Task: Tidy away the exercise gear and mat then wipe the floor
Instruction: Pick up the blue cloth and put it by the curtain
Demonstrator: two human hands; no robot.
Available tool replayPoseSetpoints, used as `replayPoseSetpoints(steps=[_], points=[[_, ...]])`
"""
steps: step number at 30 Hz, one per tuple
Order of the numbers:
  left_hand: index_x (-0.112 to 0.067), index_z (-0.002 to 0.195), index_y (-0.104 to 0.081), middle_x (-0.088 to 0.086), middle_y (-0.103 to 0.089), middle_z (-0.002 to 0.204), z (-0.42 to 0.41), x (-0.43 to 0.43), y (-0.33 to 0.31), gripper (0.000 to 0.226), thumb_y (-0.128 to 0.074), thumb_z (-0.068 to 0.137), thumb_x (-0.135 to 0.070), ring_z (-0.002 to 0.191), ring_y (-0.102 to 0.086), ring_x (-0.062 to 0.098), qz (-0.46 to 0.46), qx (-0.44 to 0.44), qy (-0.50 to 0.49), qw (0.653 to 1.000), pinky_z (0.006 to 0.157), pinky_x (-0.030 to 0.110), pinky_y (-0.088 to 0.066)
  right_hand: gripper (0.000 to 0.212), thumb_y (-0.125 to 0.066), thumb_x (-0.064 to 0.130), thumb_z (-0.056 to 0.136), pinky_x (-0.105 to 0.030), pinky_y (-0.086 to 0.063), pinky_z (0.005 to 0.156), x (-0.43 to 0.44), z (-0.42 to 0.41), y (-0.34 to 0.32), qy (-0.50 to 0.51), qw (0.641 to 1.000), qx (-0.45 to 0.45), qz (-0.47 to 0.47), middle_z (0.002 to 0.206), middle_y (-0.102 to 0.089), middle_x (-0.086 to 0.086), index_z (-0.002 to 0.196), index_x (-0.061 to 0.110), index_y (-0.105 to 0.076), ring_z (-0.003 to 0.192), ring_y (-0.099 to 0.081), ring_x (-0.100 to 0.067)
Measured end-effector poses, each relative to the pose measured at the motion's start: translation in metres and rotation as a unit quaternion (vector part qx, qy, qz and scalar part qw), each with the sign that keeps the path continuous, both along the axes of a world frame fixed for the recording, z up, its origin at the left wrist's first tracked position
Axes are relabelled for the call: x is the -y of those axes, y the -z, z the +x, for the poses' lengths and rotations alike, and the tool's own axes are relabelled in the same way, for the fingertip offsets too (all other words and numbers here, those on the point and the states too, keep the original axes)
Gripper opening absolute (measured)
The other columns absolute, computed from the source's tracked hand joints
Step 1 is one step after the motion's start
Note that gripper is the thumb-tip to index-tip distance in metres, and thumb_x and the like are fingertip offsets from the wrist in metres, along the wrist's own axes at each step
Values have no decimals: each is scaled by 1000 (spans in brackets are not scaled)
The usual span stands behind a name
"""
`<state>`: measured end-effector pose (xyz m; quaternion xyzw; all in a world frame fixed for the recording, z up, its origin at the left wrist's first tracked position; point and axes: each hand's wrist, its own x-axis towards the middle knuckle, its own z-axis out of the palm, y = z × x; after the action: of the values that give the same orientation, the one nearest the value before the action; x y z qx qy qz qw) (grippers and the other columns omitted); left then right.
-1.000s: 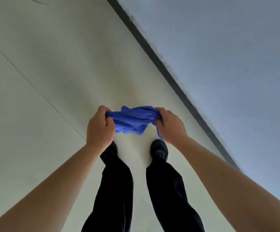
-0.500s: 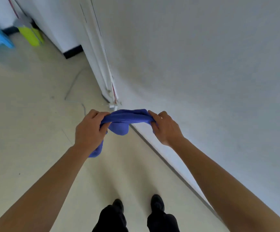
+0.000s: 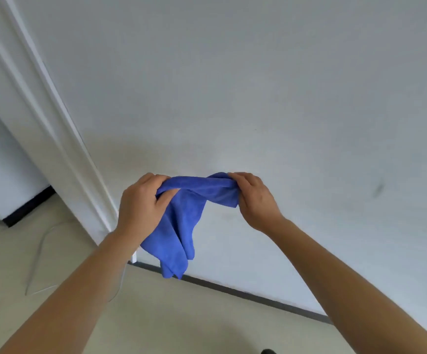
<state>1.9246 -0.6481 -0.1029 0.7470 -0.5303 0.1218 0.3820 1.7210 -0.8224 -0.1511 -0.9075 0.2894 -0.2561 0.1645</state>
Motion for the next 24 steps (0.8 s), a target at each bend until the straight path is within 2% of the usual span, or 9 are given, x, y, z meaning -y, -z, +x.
replayPoseSetpoints(steps=[4,8,10,12,14,16,18,21,24], points=[[-28,92,-64,-15,-67,76,-83,35,-14,8,-68,89,-34,73,-63,4,5,-142,120,982,62,16,-47,51,-40,13,91,-31,-39,84,-38,-94,-7,97,989,-101,38,117,-60,-2,138,27,-54,105,-55,-27],[-30,85,-63,-15,-66,71,-193,66,-24,10,-69,87,-38,69,-62,5,56,-161,256,951,62,22,-49,69,-48,17,92,-36,-38,106,-77,-213,-12,221,966,-92,93,151,-38,1,156,27,-23,133,-41,-24],[-30,82,-62,-15,-66,71,-258,72,-30,10,-69,86,-36,70,-62,6,79,-153,330,928,63,23,-49,77,-53,25,89,-37,-35,112,-96,-272,-19,248,958,-46,136,157,-32,7,157,28,-19,140,-33,-17],[-31,83,-63,-16,-66,72,-326,75,-33,8,-69,86,-35,71,-62,6,96,-148,392,903,64,22,-49,67,-57,28,87,-29,-40,109,-114,-330,-26,253,944,37,210,147,-47,17,150,34,-36,135,-41,-5],[-31,85,-63,-16,-66,74,-392,78,-33,9,-70,86,-36,72,-62,5,103,-138,438,882,64,21,-50,30,-55,27,90,-30,-52,94,-129,-391,-29,285,924,91,240,111,-68,15,119,31,-61,103,-59,-1],[-32,87,-62,-17,-65,77,-455,82,-31,14,-73,83,-40,73,-62,4,126,-109,479,862,64,18,-48,18,-46,23,94,-39,-55,80,-143,-463,-27,363,900,106,218,92,-69,3,100,21,-63,82,-60,-11],[-36,90,-59,-17,-63,81,-517,87,-25,26,-78,76,-46,74,-61,4,182,-21,515,838,65,18,-46,23,-41,18,97,-25,-51,69,-159,-543,-25,436,868,135,198,96,-67,8,107,24,-61,86,-61,-9],[-31,85,-57,-12,-60,80,-611,95,1,20,-74,75,-33,74,-60,14,267,146,524,796,62,24,-44,24,-39,13,97,-10,-39,68,-185,-663,-26,508,835,143,157,101,-63,11,111,22,-57,89,-57,0],[-27,75,-50,-9,-58,75,-701,98,28,14,-62,82,-22,70,-59,19,291,173,537,773,55,25,-37,24,-38,15,94,-13,-39,70,-211,-757,-23,566,801,146,127,91,-62,9,106,22,-57,86,-53,2]])
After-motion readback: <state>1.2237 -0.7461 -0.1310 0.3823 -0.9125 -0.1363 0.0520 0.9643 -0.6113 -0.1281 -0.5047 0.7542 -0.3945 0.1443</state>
